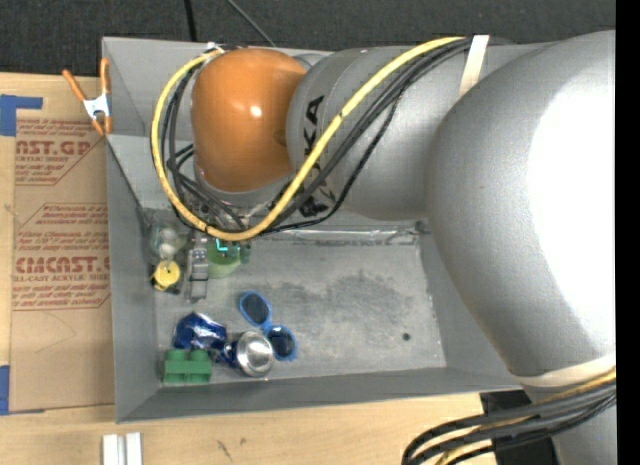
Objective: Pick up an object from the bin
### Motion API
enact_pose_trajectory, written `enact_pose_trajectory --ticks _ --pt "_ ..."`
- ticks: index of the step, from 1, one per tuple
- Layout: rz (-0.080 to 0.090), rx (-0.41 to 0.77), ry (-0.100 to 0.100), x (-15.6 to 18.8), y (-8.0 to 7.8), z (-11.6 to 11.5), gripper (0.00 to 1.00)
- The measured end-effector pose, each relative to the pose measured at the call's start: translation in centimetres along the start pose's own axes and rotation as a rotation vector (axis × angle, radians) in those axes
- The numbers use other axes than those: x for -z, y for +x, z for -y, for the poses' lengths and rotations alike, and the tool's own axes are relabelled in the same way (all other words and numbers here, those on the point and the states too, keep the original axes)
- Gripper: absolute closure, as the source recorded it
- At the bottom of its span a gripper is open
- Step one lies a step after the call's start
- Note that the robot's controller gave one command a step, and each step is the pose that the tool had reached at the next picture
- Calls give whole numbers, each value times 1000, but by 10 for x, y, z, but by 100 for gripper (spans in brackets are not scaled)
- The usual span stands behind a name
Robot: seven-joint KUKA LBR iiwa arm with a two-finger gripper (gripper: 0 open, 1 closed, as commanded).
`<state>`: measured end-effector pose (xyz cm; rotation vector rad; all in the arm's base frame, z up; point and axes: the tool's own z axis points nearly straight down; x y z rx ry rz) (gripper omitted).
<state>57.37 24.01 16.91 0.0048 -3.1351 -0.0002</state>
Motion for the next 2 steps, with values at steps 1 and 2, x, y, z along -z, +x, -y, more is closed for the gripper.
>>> enact_pose_trajectory --ticks 1,2 --pt "1 277 1 -76 65 3 0" --pt "6 275 -1 -74 63 3 100"
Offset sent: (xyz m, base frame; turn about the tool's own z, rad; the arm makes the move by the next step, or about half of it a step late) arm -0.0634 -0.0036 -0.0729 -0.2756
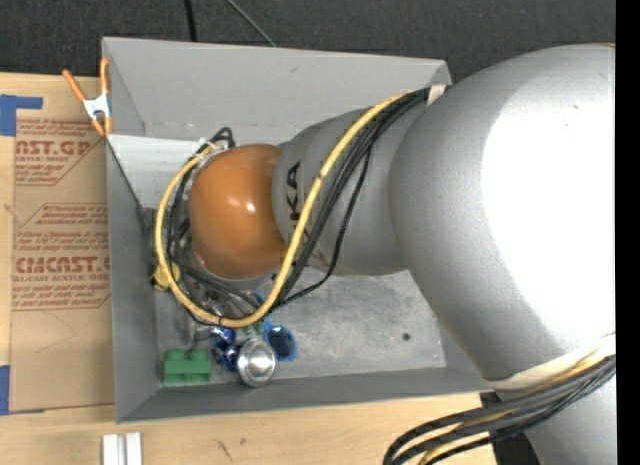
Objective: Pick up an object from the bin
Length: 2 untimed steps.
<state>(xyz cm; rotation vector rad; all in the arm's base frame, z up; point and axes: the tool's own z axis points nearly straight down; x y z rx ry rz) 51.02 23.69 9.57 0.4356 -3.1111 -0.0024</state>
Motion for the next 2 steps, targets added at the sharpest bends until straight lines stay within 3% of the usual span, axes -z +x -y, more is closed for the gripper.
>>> enact_pose_trajectory --ticks 1,2 --pt "0 0 0 0 0 0 0" --pt "4 345 -1 -25 23 -7 0"
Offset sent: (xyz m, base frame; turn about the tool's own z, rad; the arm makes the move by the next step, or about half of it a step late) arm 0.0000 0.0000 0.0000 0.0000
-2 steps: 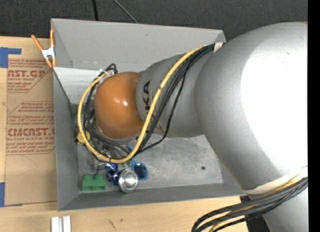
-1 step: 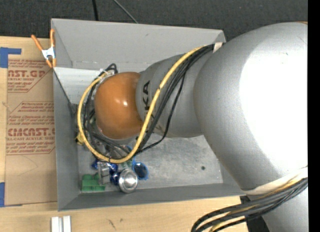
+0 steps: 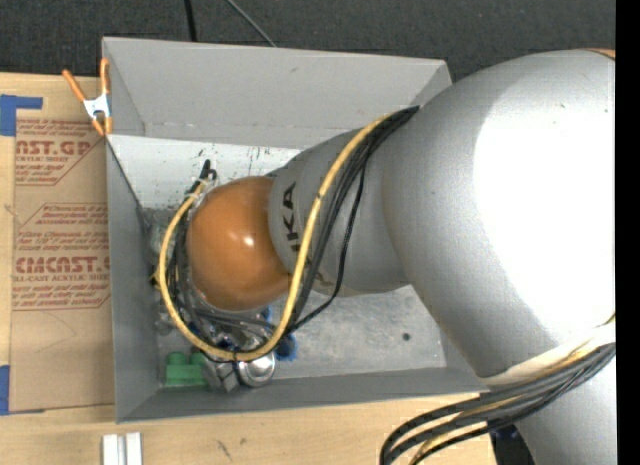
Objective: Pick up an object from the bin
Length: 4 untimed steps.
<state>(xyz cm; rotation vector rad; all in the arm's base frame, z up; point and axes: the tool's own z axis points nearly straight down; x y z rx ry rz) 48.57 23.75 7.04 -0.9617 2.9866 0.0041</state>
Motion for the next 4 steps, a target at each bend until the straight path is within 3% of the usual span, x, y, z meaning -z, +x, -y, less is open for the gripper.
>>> enact_pose_trajectory --ticks 1,2,3,4 --pt "-18 -1 3 1 3 3 100" --pt "7 -92 3 162 -1 22 100" --pt "-10 -236 -1 73 -2 -8 100" --pt "-4 -238 0 76 -3 -7 0"
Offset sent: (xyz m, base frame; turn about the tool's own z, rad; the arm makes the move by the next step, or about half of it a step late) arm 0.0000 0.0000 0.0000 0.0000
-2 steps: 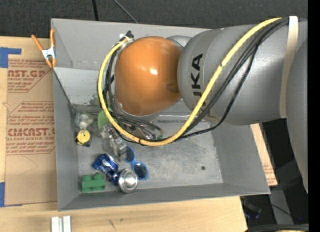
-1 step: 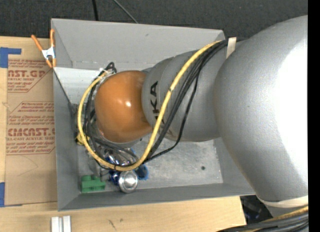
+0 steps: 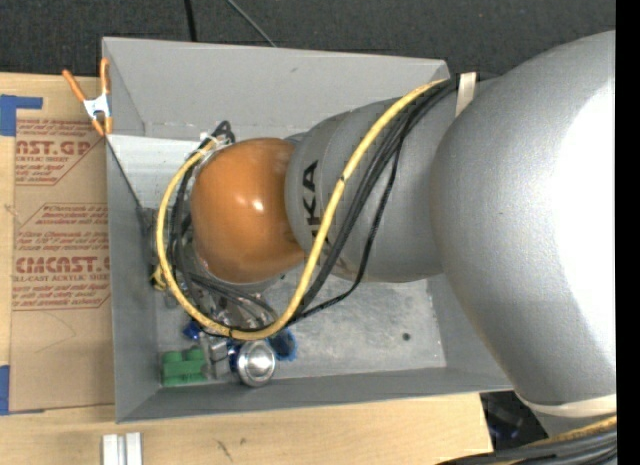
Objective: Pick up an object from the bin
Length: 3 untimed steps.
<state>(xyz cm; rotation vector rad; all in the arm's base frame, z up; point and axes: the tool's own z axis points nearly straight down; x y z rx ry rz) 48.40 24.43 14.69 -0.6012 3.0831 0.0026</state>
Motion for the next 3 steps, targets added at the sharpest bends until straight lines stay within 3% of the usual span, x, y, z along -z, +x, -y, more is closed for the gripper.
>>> enact_pose_trajectory --ticks 1,2,3 --pt "11 145 1 -77 3 4 0" --pt "2 144 0 -77 5 3 100" --pt "11 154 3 78 -3 38 100"
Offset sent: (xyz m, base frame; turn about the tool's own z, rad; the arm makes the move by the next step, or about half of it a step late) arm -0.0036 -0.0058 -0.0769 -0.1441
